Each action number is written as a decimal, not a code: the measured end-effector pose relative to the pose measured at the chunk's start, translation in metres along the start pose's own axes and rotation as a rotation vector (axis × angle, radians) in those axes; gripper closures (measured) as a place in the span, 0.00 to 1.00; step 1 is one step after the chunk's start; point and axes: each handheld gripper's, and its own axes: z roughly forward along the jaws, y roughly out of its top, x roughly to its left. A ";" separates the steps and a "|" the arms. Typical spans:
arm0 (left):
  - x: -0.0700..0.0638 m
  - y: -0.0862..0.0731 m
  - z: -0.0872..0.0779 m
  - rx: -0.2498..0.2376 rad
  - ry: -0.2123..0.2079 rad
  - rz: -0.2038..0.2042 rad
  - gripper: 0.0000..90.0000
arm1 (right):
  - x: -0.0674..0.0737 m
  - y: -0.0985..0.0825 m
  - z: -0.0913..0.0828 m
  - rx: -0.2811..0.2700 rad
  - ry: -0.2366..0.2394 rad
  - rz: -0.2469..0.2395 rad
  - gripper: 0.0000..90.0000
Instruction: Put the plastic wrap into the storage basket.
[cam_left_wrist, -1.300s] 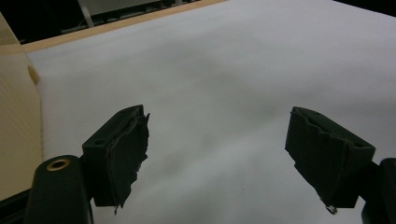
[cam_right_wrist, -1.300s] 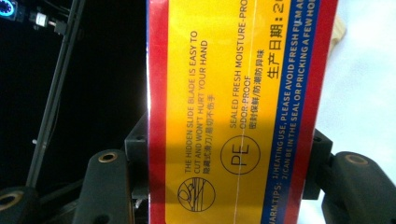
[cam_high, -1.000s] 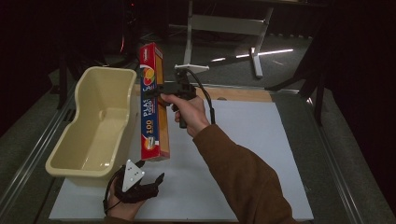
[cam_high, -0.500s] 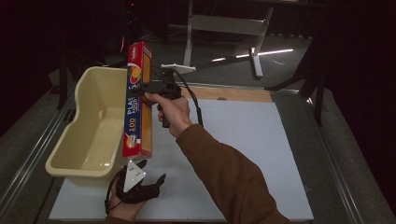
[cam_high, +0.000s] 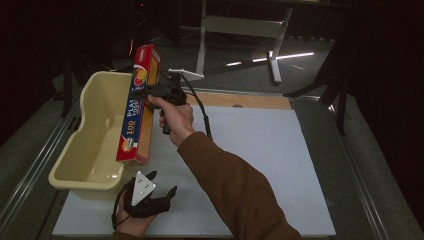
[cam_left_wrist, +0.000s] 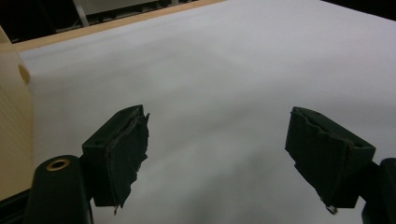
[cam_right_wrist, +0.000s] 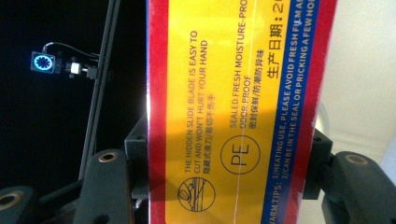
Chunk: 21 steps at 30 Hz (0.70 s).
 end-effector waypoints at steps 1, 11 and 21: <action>0.000 0.000 0.000 0.000 0.000 0.000 0.23 | 0.000 0.000 0.003 0.003 -0.002 0.002 0.44; -0.004 0.000 0.001 -0.001 -0.010 0.008 0.23 | -0.001 -0.002 0.023 -0.019 0.017 0.039 0.45; -0.004 -0.001 0.001 -0.008 -0.020 -0.006 0.23 | -0.003 -0.004 0.041 -0.021 0.020 0.063 0.44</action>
